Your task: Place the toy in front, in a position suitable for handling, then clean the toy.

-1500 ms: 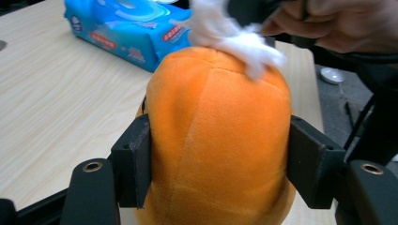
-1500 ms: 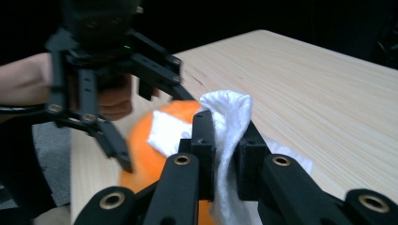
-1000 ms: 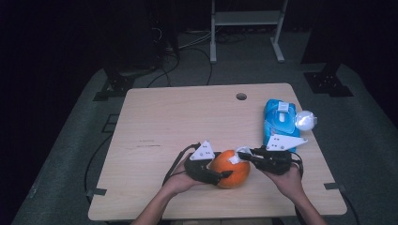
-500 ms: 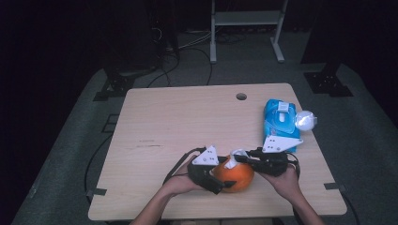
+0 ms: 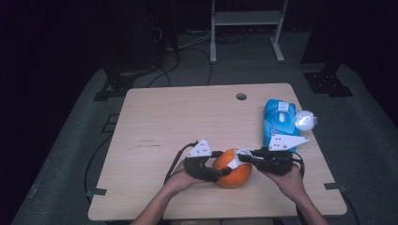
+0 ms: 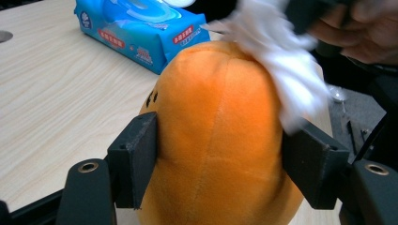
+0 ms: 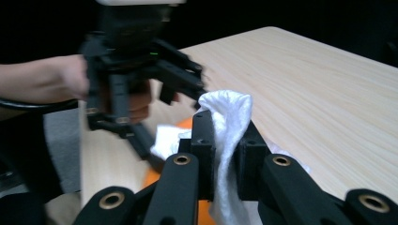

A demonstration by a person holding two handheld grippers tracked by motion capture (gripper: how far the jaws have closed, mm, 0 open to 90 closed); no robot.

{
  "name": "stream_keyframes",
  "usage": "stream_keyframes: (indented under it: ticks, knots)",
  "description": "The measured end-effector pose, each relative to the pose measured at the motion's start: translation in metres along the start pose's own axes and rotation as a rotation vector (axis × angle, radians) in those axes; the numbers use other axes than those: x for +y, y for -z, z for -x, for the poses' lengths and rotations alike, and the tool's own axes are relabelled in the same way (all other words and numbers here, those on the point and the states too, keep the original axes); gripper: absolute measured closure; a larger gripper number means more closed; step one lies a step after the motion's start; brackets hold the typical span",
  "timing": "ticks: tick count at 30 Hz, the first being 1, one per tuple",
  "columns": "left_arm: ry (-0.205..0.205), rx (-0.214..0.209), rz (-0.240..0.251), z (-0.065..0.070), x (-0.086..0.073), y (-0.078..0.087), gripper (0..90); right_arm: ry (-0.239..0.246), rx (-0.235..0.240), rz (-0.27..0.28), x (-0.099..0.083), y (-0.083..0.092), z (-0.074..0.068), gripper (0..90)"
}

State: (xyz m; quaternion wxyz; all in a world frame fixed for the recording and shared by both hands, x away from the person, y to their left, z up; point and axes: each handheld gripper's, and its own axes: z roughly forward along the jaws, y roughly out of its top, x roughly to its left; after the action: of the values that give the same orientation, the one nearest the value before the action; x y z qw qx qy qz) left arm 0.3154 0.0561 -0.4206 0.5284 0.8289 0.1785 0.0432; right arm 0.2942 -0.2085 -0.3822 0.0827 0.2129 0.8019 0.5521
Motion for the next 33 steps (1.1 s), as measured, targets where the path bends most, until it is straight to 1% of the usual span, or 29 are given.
stream_keyframes:
  ticks: [1,3,4,5,6,8,10,11,13,14,15,16,17,18,19,22,24,26,28,29,30,31,32,33]
  knots:
    - [0.000,0.000,0.000,0.000,0.000,0.000,31.4,0.000,0.000,0.000,0.000,0.000,0.000,80.2]
    - [-0.014,-0.006,-0.005,0.003,0.001,-0.002,31.4,0.029,0.016,-0.016,0.003,-0.007,-0.006,80.2]
    - [-0.051,-0.010,-0.014,0.009,0.001,-0.004,31.8,0.068,0.008,-0.043,0.006,-0.016,-0.013,80.2]
    - [-0.051,-0.010,-0.014,0.009,0.001,-0.004,32.5,0.068,0.008,-0.043,0.006,-0.016,-0.013,80.2]
    - [-0.072,-0.009,-0.021,0.013,0.002,-0.004,32.5,0.077,0.000,-0.053,0.007,-0.019,-0.014,80.2]
    - [-0.093,-0.016,-0.027,0.016,0.002,-0.004,33.3,0.082,-0.017,-0.058,0.008,-0.020,-0.015,80.2]
    - [-0.100,-0.022,-0.022,0.016,0.001,-0.005,33.4,0.080,-0.041,-0.061,0.009,-0.017,-0.012,80.2]
    - [-0.101,-0.015,-0.024,0.015,0.001,-0.004,33.5,0.069,-0.050,-0.060,0.008,-0.014,-0.009,80.2]
    - [-0.083,-0.006,-0.025,0.012,0.001,-0.002,33.5,0.053,-0.072,-0.054,0.005,-0.008,-0.002,80.2]
    - [-0.068,-0.003,-0.020,0.010,0.000,0.000,33.5,0.040,-0.077,-0.047,0.003,-0.004,0.002,80.2]
    - [-0.049,-0.003,-0.013,0.006,0.000,0.001,33.4,0.009,-0.083,-0.036,-0.001,0.002,0.007,80.2]
    - [-0.026,-0.005,-0.005,0.003,-0.002,0.001,33.4,0.009,-0.083,-0.036,-0.001,0.002,0.007,80.2]
    - [-0.012,-0.006,0.001,0.001,-0.002,0.002,33.4,0.003,-0.087,-0.034,-0.003,0.004,0.009,80.2]
    - [0.012,-0.004,0.008,-0.003,-0.003,0.003,33.3,-0.002,-0.086,-0.032,-0.005,0.005,0.009,80.2]
    - [0.027,-0.004,0.009,-0.005,-0.004,0.004,33.3,-0.002,-0.086,-0.032,-0.005,0.005,0.009,80.2]
    - [0.064,0.005,0.019,-0.009,-0.005,0.005,33.2,0.008,-0.085,-0.031,-0.004,0.002,0.005,80.2]
    - [0.093,0.012,0.023,-0.012,-0.006,0.007,33.1,0.009,-0.069,-0.026,-0.002,0.000,0.003,80.1]
    - [0.118,0.026,0.030,-0.015,-0.006,0.008,32.9,0.019,-0.055,-0.026,-0.002,-0.004,0.000,80.1]
    - [0.134,0.034,0.028,-0.016,-0.006,0.008,30.8,0.028,-0.049,-0.029,-0.002,-0.008,-0.003,80.0]
    - [0.137,0.030,0.026,-0.016,-0.007,0.007,28.5,0.030,-0.052,-0.032,-0.002,-0.009,-0.003,80.0]
    - [0.143,0.015,0.024,-0.016,-0.007,0.007,21.1,0.020,-0.048,-0.033,-0.003,-0.008,-0.001,80.0]
    - [0.143,0.003,0.024,-0.016,-0.007,0.006,21.1,0.020,-0.048,-0.033,-0.003,-0.008,-0.001,80.0]
    - [0.132,-0.020,0.022,-0.014,-0.007,0.005,18.0,0.017,-0.047,-0.033,-0.004,-0.007,0.001,80.1]
    - [0.103,-0.024,0.014,-0.012,-0.007,0.003,15.7,0.004,-0.044,-0.027,-0.006,-0.007,0.003,80.0]
